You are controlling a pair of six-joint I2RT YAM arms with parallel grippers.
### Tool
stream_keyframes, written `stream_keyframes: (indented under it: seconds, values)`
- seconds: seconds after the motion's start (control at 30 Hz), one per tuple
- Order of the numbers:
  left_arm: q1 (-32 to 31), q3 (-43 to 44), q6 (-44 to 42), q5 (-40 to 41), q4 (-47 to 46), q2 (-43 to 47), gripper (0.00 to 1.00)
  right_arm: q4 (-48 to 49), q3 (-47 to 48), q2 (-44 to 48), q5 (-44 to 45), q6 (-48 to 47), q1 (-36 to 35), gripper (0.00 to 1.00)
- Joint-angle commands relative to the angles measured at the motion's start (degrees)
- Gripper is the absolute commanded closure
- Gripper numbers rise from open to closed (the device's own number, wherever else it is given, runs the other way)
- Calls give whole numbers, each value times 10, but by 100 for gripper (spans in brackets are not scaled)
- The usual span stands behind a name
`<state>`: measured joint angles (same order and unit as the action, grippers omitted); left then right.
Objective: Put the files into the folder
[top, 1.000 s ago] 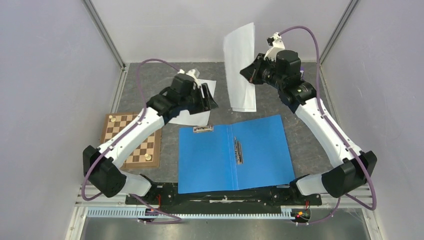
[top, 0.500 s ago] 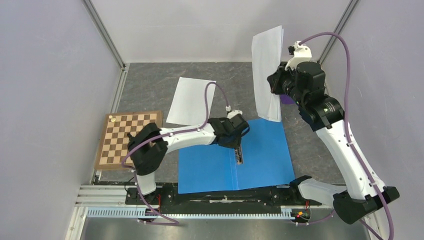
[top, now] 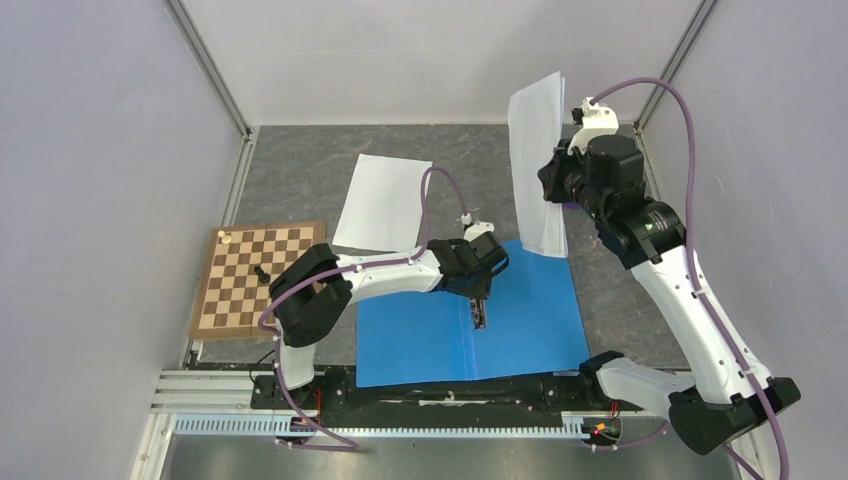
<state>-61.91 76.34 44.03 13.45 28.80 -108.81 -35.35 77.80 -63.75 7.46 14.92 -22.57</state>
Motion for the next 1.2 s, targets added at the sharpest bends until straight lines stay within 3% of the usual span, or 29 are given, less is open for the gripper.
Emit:
stream_keyframes:
  seconds: [0.0,0.2,0.5,0.73,1.17]
  values:
    - [-4,1,13,7,-39,3,49,14,-3,12,2,-7,-1,100]
    - [-4,8,12,15,-25,-19,56,14,-6,9,-7,-3,-1,100]
    - [5,1,6,69,21,-14,78,23,-12,7,-52,17,-1,100]
    - [31,-30,-16,47,8,18,77,67,-37,12,-149,80,-7,100]
    - [66,-67,-82,4,-3,45,77,86,-64,24,-156,120,-20,100]
